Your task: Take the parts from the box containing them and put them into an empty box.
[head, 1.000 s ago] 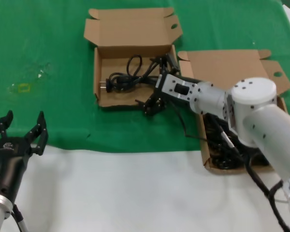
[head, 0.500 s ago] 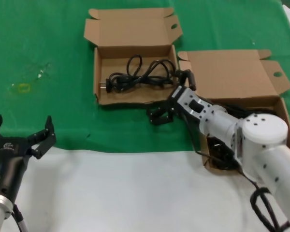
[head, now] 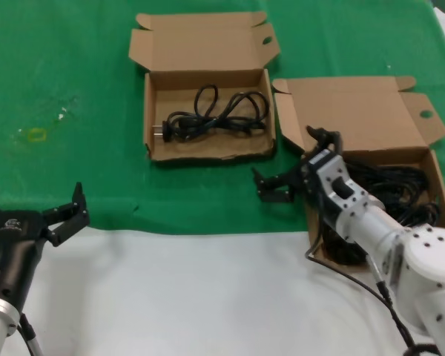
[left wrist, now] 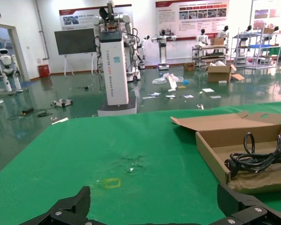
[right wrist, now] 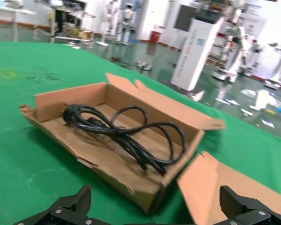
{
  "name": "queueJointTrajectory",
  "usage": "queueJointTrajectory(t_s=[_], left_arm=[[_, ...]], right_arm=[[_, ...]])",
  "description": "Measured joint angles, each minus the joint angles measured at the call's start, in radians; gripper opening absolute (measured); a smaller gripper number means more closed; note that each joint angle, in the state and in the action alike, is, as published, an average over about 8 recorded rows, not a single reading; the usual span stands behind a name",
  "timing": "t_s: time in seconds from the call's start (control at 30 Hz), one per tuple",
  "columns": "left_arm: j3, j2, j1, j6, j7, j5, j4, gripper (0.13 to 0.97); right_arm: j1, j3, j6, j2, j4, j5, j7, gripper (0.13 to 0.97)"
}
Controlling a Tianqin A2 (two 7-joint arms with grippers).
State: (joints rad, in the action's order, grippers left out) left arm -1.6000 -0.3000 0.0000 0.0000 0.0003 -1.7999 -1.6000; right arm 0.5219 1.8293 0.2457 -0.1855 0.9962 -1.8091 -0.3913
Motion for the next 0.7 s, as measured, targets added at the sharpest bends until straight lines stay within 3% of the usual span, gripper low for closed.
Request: queueJointTrajectory(t_s=[0.7], left_arm=[[0.0,0.0,0.0,0.0,0.0,0.0,0.0,0.966]], right_arm=[[-0.383,-0.168,-0.18,-0.084,0.443,0.007,0.286,0.966]])
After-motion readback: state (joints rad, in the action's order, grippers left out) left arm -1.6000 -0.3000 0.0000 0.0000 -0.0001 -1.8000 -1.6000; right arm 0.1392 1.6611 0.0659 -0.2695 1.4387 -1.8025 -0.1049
